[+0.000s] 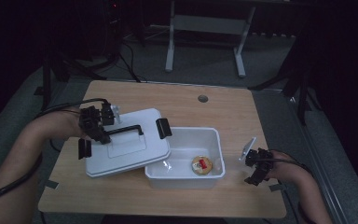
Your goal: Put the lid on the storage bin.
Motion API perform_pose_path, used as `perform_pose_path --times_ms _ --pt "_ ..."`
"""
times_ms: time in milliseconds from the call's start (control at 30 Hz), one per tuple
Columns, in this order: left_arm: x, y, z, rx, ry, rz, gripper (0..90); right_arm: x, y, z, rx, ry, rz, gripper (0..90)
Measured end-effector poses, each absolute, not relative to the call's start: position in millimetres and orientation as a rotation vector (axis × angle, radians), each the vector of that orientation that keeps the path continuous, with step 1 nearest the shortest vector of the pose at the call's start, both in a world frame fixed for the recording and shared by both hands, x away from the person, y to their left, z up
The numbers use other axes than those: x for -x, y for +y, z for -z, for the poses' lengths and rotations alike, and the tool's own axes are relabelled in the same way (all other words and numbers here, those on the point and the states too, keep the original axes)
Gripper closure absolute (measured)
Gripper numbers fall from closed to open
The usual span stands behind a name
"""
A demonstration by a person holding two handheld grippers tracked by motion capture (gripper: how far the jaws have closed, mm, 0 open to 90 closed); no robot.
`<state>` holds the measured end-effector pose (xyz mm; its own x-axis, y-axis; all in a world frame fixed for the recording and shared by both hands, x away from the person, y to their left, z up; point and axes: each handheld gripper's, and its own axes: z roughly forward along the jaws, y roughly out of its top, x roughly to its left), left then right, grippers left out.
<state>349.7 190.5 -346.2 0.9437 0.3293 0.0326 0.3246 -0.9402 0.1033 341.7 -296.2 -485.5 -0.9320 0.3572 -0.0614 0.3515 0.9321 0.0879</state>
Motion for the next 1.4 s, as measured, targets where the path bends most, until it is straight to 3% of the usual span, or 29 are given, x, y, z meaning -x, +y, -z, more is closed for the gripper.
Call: perform_pose_path --times_ms 1400 --pt "-364.6 27.6 347.4 -3.041 0.092 -0.033 83.4 -341.1 -297.6 485.4 -0.546 3.003 -0.108 14.4"
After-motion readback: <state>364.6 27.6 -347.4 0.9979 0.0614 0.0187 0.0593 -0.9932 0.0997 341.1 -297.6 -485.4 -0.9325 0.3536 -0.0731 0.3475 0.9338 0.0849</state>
